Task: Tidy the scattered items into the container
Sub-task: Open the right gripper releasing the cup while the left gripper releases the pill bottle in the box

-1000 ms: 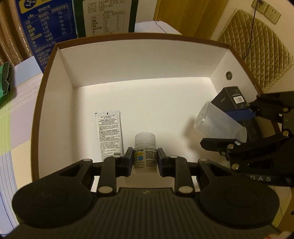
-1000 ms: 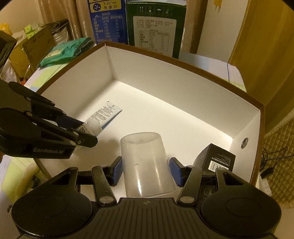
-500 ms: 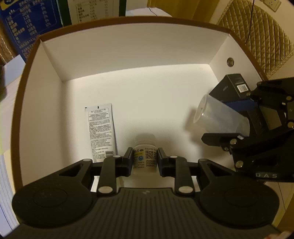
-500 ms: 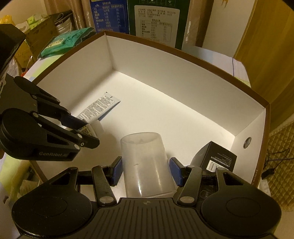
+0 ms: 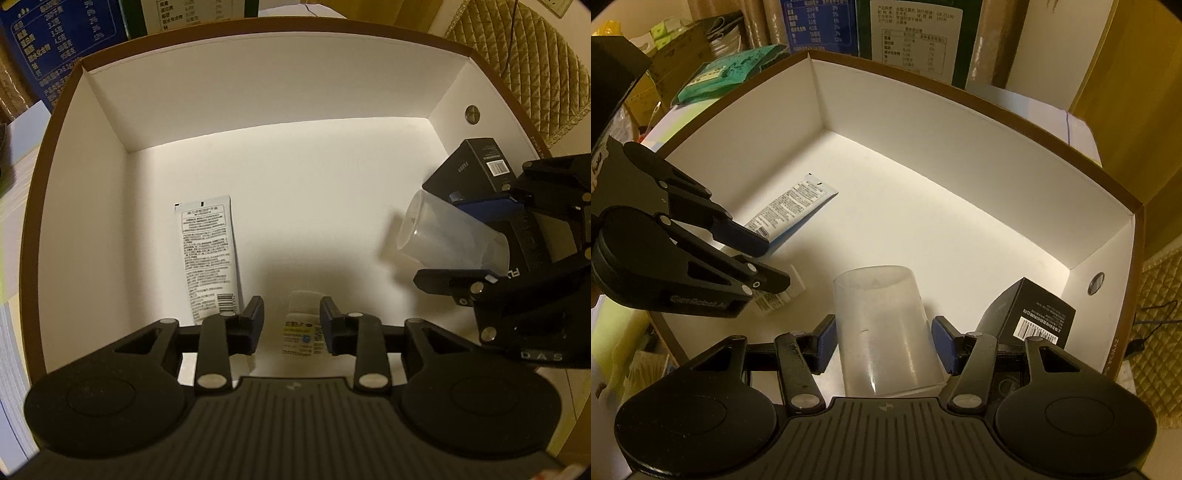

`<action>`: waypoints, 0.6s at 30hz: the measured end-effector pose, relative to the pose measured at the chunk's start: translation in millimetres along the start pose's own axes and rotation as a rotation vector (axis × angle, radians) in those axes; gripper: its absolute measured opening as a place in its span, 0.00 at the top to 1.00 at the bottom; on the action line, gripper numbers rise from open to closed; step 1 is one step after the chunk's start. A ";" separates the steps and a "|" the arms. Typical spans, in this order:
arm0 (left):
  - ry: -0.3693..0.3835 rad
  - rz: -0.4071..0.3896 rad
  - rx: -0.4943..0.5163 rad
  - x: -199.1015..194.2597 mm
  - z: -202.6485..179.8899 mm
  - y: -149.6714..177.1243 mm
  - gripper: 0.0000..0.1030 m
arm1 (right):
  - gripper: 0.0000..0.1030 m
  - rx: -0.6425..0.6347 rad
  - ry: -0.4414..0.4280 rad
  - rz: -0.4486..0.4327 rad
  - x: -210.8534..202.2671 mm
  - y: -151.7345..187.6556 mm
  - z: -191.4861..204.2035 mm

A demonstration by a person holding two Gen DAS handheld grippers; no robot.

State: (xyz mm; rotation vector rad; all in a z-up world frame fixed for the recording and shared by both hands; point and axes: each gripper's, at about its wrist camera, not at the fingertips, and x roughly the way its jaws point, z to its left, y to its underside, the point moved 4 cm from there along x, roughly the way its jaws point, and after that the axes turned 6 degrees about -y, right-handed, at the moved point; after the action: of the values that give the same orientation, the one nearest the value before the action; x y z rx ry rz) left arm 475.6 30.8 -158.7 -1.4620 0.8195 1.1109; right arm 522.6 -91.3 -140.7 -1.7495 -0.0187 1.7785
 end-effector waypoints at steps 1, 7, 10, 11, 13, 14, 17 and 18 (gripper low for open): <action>-0.003 -0.001 0.000 -0.5 0.4 0.2 0.69 | 0.49 -0.005 -0.006 0.006 0.8 0.6 0.7; -0.008 -0.007 0.019 -3.8 -0.5 1.1 0.56 | 0.22 -0.037 0.016 -0.006 -0.4 3.9 3.9; -0.019 -0.010 0.029 -5.7 -1.0 1.2 0.51 | 0.20 -0.029 0.015 -0.006 -2.2 3.0 2.3; -0.023 -0.012 0.030 -6.5 -1.0 1.2 0.48 | 0.19 -0.028 0.018 -0.006 -3.1 2.7 2.1; -0.025 -0.016 0.031 -7.9 -0.6 1.5 0.45 | 0.17 -0.022 0.021 -0.008 -4.4 2.7 1.0; -0.026 -0.015 0.029 -8.5 -0.3 1.5 0.43 | 0.17 -0.018 0.019 -0.011 -5.6 3.3 1.0; -0.026 -0.015 0.030 -10.1 -0.1 2.4 0.41 | 0.15 -0.006 0.011 -0.019 -8.6 2.9 0.8; -0.028 -0.015 0.031 -10.3 -0.2 2.7 0.40 | 0.15 -0.005 0.009 -0.021 -9.6 2.7 1.1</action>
State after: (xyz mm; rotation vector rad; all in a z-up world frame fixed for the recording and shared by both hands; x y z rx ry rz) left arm 469.8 29.3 -149.9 -1.4219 0.8018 1.1010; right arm 519.7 -97.2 -133.2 -1.7555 -0.0376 1.7569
